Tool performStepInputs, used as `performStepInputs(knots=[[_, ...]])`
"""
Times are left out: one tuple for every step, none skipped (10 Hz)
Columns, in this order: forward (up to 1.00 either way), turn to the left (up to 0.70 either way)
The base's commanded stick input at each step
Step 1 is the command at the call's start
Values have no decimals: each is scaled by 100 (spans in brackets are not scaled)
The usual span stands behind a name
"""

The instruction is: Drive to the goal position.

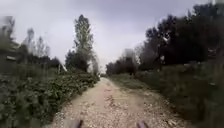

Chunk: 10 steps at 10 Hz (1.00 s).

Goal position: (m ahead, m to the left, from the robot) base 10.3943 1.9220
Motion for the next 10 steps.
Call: performStepInputs(knots=[[85,0],[85,0],[85,0],[85,0],[85,0],[85,0],[85,-3],[85,-9],[85,-34],[85,-24]])
